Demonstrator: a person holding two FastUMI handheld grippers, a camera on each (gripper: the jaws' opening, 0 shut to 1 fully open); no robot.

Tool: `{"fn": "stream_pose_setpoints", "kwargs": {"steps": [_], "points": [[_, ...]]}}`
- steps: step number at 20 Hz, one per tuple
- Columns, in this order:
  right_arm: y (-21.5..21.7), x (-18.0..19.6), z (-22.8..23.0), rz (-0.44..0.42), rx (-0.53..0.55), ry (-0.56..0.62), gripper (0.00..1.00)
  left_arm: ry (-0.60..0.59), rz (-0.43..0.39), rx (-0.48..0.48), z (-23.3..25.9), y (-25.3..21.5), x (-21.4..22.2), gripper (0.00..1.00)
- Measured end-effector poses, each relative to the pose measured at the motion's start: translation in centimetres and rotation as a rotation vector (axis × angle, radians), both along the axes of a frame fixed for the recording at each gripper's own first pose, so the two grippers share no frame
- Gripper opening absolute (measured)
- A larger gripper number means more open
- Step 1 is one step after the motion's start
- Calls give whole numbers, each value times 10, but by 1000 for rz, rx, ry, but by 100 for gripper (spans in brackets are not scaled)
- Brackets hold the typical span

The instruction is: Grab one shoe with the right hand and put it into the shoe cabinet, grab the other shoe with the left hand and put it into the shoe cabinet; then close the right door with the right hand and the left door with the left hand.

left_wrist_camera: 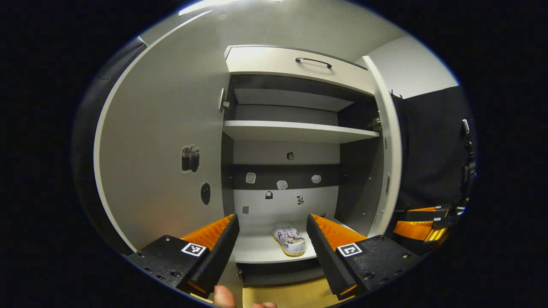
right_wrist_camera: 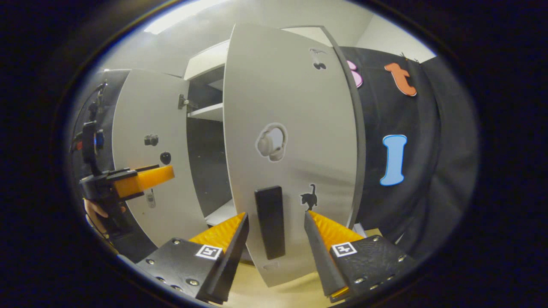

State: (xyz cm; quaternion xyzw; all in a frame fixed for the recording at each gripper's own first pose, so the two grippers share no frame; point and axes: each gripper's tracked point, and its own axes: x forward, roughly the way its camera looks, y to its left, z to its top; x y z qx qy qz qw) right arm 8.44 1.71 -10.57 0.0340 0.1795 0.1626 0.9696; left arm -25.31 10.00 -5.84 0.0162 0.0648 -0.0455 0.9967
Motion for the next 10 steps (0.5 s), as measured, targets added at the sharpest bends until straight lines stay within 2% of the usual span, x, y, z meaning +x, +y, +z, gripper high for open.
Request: {"fn": "stream_pose_setpoints", "kwargs": {"steps": [8,9,10], "points": [[14,23,-19,-26,-40,-1,78,7,-3,-15,-2,9,-4,93],[13,25,-20,-36,-44,-2,74,7,-7,-17,-2,8,-3,93],[14,27,-20,-31,-38,-5,78,5,-9,-17,-1,8,-3,93]]}}
